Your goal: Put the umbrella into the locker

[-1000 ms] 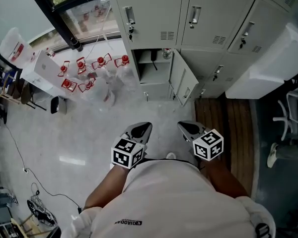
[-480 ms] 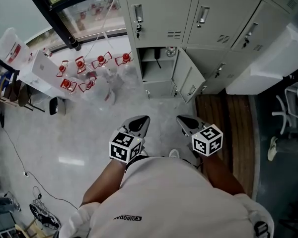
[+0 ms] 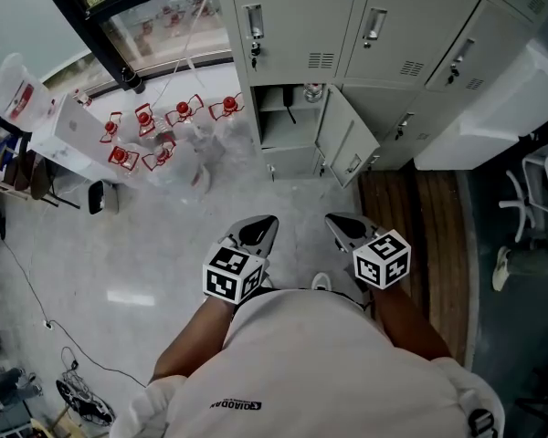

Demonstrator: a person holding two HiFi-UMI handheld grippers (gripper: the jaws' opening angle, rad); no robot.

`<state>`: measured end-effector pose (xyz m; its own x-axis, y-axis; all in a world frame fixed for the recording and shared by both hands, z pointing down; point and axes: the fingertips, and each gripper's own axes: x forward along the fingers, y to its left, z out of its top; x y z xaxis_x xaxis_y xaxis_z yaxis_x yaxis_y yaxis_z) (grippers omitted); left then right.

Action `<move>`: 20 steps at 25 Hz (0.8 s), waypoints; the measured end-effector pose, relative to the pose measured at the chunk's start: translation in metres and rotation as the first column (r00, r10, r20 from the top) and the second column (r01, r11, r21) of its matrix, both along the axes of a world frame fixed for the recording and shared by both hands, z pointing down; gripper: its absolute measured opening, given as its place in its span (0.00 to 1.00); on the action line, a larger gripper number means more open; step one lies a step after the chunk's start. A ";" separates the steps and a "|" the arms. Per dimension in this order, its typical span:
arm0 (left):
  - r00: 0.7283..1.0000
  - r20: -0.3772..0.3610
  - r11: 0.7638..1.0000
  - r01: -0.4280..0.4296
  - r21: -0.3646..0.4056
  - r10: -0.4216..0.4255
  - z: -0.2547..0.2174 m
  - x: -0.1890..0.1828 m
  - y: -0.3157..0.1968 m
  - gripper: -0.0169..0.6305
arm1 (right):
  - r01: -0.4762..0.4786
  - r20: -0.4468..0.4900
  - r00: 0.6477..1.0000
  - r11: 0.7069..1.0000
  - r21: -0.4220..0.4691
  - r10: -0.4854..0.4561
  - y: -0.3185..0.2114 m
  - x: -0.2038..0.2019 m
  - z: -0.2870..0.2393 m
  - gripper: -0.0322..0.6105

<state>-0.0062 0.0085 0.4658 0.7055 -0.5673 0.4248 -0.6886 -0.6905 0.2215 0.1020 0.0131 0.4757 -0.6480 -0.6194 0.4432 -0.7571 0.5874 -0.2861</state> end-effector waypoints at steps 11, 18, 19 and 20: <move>0.999 0.025 0.999 -0.027 0.026 0.026 0.001 0.005 0.007 0.05 | -0.001 -0.010 1.000 1.000 0.004 0.001 0.006 0.000 0.003 0.11; 1.000 0.011 1.000 -0.017 0.019 0.017 -0.002 0.004 0.006 0.05 | -0.005 -0.010 1.000 1.000 0.001 0.005 0.007 0.001 0.002 0.11; 1.000 0.011 1.000 -0.017 0.018 0.017 -0.002 0.004 0.006 0.05 | -0.005 -0.009 1.000 1.000 -0.001 0.005 0.008 0.001 0.002 0.11; 1.000 0.011 1.000 -0.017 0.017 0.017 -0.002 0.003 0.007 0.05 | -0.005 -0.010 1.000 1.000 -0.002 0.005 0.009 0.001 0.002 0.11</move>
